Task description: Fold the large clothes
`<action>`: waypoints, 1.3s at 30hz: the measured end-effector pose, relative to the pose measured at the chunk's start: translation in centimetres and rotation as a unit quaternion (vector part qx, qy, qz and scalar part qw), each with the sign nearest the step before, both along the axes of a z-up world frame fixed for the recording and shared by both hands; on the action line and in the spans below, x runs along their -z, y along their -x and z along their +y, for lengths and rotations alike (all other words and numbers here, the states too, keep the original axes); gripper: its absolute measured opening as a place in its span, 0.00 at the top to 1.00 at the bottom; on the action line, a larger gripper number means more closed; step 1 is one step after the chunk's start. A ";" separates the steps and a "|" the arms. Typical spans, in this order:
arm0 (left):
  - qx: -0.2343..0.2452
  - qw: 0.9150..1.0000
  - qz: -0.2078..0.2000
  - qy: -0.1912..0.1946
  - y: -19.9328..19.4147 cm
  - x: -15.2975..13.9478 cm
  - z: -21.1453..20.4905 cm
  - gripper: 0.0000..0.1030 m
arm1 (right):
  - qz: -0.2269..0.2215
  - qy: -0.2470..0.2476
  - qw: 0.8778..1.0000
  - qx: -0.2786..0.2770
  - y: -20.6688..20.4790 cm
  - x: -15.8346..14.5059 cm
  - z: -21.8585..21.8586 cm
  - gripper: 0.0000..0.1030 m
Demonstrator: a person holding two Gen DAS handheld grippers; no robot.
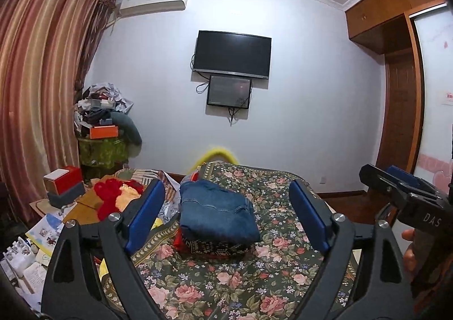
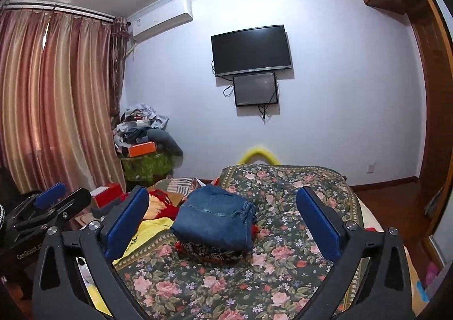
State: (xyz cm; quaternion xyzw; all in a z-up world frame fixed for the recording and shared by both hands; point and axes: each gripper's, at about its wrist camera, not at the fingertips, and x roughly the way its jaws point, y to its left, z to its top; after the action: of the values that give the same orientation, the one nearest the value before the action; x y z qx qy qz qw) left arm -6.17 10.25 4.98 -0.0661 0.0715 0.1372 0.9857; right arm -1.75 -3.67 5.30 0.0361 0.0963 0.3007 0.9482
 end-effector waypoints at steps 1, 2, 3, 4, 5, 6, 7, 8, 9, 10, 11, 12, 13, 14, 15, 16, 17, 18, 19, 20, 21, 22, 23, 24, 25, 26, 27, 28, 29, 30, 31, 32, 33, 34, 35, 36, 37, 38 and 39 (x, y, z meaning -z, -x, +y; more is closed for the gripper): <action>0.001 1.000 -0.001 0.000 0.1 0.0 -0.1 0.13 | -0.001 0.000 1.000 0.000 0.1 0.1 -0.1 0.00; 0.000 1.000 -0.001 -0.001 0.2 0.1 -0.2 0.13 | -0.001 0.000 1.000 0.001 0.2 0.1 -0.1 0.00; -0.001 1.000 -0.001 -0.004 0.2 0.1 -0.3 0.13 | -0.002 0.001 1.000 0.002 0.2 0.1 -0.1 0.00; -0.002 1.000 -0.001 -0.006 0.2 0.1 -0.3 0.12 | -0.003 0.002 1.000 0.003 0.5 0.5 -0.2 0.00; -0.002 1.000 -0.002 -0.006 0.2 0.1 -0.3 0.12 | -0.004 0.003 1.000 0.004 0.5 0.4 -0.2 0.00; -0.002 1.000 -0.002 -0.007 0.2 0.1 -0.3 0.12 | -0.003 0.004 1.000 0.005 0.5 0.4 -0.2 0.00; -0.001 1.000 -0.002 -0.006 0.1 0.1 -0.3 0.12 | -0.003 0.004 1.000 0.005 0.5 0.6 -0.1 0.00; 0.000 1.000 -0.003 -0.005 0.2 0.2 -0.3 0.11 | -0.001 0.004 1.000 0.005 0.5 0.6 -0.1 0.00; 0.000 1.000 -0.003 -0.004 0.2 0.2 -0.3 0.11 | 0.000 0.004 1.000 0.004 0.5 0.5 -0.2 0.00; 0.001 1.000 -0.003 -0.004 0.2 0.3 -0.2 0.11 | 0.001 0.004 1.000 0.004 0.5 0.6 -0.2 0.00; 0.001 1.000 -0.003 -0.004 0.2 0.3 -0.2 0.11 | 0.001 0.004 1.000 0.004 0.5 0.5 -0.2 0.00; 0.001 1.000 -0.003 -0.004 0.1 0.3 -0.2 0.11 | 0.001 0.004 1.000 0.003 0.5 0.6 -0.2 0.00; 0.002 1.000 -0.002 -0.004 0.1 0.3 -0.2 0.11 | 0.001 0.005 1.000 0.003 0.6 0.6 -0.1 0.00; 0.000 1.000 -0.002 -0.004 0.1 0.3 -0.3 0.11 | 0.001 0.006 1.000 0.004 0.6 0.6 -0.1 0.00; 0.000 1.000 -0.002 -0.005 0.1 0.3 -0.3 0.11 | 0.000 0.007 1.000 0.004 0.7 0.6 -0.1 0.00; 0.001 1.000 -0.002 -0.004 0.2 0.3 -0.3 0.11 | -0.001 0.007 1.000 0.004 0.7 0.5 -0.1 0.00; 0.002 1.000 -0.002 -0.003 0.2 0.3 -0.3 0.10 | 0.000 0.007 1.000 0.004 0.6 0.6 0.0 0.00; 0.003 1.000 -0.002 -0.003 0.2 0.3 -0.2 0.10 | 0.000 0.007 1.000 0.004 0.7 0.5 0.0 0.00; 0.003 1.000 -0.002 -0.003 0.2 0.4 -0.2 0.09 | 0.000 0.007 1.000 0.004 0.6 0.7 0.0 0.00; 0.003 1.000 -0.003 -0.004 0.1 0.3 -0.2 0.08 | 0.000 0.007 1.000 0.004 0.7 0.6 0.0 0.00; 0.003 1.000 -0.003 -0.004 0.2 0.4 -0.2 0.08 | 0.000 0.007 1.000 0.004 0.7 0.6 0.0 0.00; 0.003 1.000 -0.003 -0.004 0.1 0.3 -0.1 0.08 | 0.000 0.007 1.000 0.004 0.6 0.6 0.0 0.00; 0.004 1.000 -0.003 -0.003 0.1 0.3 -0.1 0.07 | 0.000 0.008 1.000 0.004 0.7 0.6 0.0 0.00; 0.004 1.000 -0.004 -0.003 0.1 0.4 0.0 0.07 | 0.000 0.008 1.000 0.004 0.7 0.6 -0.1 0.00; 0.004 1.000 -0.004 -0.002 0.1 0.4 0.0 0.07 | 0.000 0.007 1.000 0.005 0.7 0.5 -0.1 0.00; 0.004 1.000 -0.004 -0.001 0.2 0.4 0.1 0.07 | 0.000 0.007 1.000 0.004 0.7 0.6 0.0 0.00; 0.004 1.000 -0.004 0.000 0.1 0.4 0.1 0.06 | 0.000 0.007 1.000 0.004 0.6 0.6 0.0 0.00; 0.005 1.000 -0.004 0.000 0.1 0.4 0.2 0.06 | 0.000 0.007 1.000 0.004 0.7 0.6 -0.1 0.00; 0.005 1.000 -0.004 0.002 0.1 0.4 0.2 0.06 | 0.000 0.007 1.000 0.004 0.6 0.6 -0.1 0.00; 0.005 1.000 -0.004 0.003 0.1 0.4 0.3 0.05 | 0.000 0.007 1.000 0.004 0.7 0.6 -0.1 0.00; 0.004 1.000 -0.004 0.003 0.1 0.4 0.3 0.05 | 0.000 0.007 1.000 0.004 0.6 0.6 -0.1 0.00; 0.004 1.000 -0.004 0.005 0.1 0.4 0.4 0.05 | 0.001 0.007 1.000 0.004 0.6 0.7 -0.1 0.00; 0.004 1.000 -0.004 0.006 0.1 0.4 0.4 0.04 | 0.001 0.008 1.000 0.004 0.6 0.6 -0.1 0.00; 0.005 1.000 -0.003 0.007 0.0 0.4 0.5 0.04 | 0.001 0.008 1.000 0.004 0.6 0.7 -0.1 0.00; 0.005 1.000 -0.003 0.008 0.0 0.4 0.5 0.04 | 0.001 0.009 1.000 0.005 0.6 0.7 -0.1 0.00; 0.005 1.000 -0.002 0.009 0.0 0.4 0.6 0.04 | 0.001 0.009 1.000 0.006 0.5 0.7 -0.2 0.00; 0.005 1.000 -0.002 0.010 -0.1 0.4 0.6 0.04 | 0.001 0.010 1.000 0.006 0.6 0.6 -0.2 0.00; 0.005 1.000 -0.002 0.012 -0.1 0.4 0.7 0.04 | 0.002 0.010 1.000 0.006 0.5 0.7 -0.2 0.00; 0.006 1.000 -0.002 0.013 -0.1 0.4 0.7 0.04 | 0.002 0.011 1.000 0.007 0.5 0.7 -0.2 0.00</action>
State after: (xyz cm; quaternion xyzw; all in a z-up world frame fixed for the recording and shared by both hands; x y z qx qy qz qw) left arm -6.07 10.96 4.53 -0.0785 0.0721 0.1300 0.9858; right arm -2.26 -3.87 4.58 0.0270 0.1014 0.2933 0.9502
